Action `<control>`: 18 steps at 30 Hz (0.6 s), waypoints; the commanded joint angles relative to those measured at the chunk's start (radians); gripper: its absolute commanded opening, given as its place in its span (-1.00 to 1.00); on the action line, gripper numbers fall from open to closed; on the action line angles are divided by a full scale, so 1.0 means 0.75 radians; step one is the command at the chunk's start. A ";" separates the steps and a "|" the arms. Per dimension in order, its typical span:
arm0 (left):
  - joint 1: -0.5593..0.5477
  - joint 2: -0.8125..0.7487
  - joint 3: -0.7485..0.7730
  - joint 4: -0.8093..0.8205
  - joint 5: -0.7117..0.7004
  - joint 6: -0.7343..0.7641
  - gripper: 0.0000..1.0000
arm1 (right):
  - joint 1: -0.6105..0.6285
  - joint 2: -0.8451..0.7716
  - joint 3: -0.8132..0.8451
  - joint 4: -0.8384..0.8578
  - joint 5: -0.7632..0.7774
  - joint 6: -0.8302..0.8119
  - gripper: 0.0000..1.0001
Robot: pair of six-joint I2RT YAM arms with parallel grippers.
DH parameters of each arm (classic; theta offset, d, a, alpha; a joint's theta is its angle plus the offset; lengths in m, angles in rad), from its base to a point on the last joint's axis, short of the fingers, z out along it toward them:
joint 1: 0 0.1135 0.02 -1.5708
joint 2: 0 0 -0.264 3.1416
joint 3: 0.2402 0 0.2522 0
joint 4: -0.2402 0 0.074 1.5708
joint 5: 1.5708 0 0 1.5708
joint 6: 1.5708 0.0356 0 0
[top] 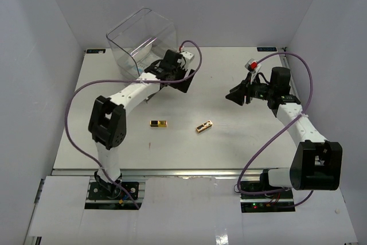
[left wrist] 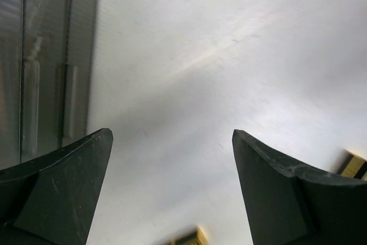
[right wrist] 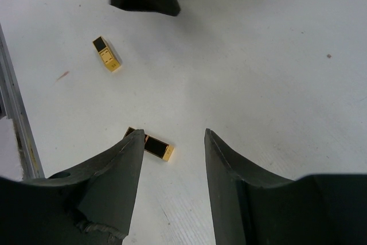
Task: Organize the makeup
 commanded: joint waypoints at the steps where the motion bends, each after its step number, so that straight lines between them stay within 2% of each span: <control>1: 0.017 -0.604 -0.405 0.214 0.317 -0.178 0.92 | 0.114 0.090 0.127 -0.083 0.036 -0.064 0.27; 2: 0.027 -0.727 -0.497 0.238 0.327 -0.196 0.92 | 0.149 0.116 0.158 -0.117 0.050 -0.088 0.37; 3: 0.049 -0.819 -0.617 0.251 0.337 -0.209 0.93 | 0.210 0.143 0.190 -0.145 0.075 -0.111 0.61; 4: 0.069 -0.904 -0.708 0.253 0.346 -0.216 0.94 | 0.260 0.191 0.227 -0.161 0.107 -0.126 0.75; 5: 0.085 -0.990 -0.776 0.251 0.351 -0.221 0.94 | 0.298 0.248 0.268 -0.170 0.138 -0.135 0.81; 11: 0.123 -1.415 -1.051 0.196 0.143 -0.197 0.96 | 0.440 0.623 0.641 -0.193 0.103 0.008 0.81; 15: 0.127 -1.592 -1.206 0.251 -0.047 -0.211 0.96 | 0.486 0.966 0.980 -0.116 0.028 0.382 0.81; 18: 0.127 -1.632 -1.210 0.244 -0.141 -0.221 0.96 | 0.517 1.158 1.156 0.014 0.029 0.647 0.91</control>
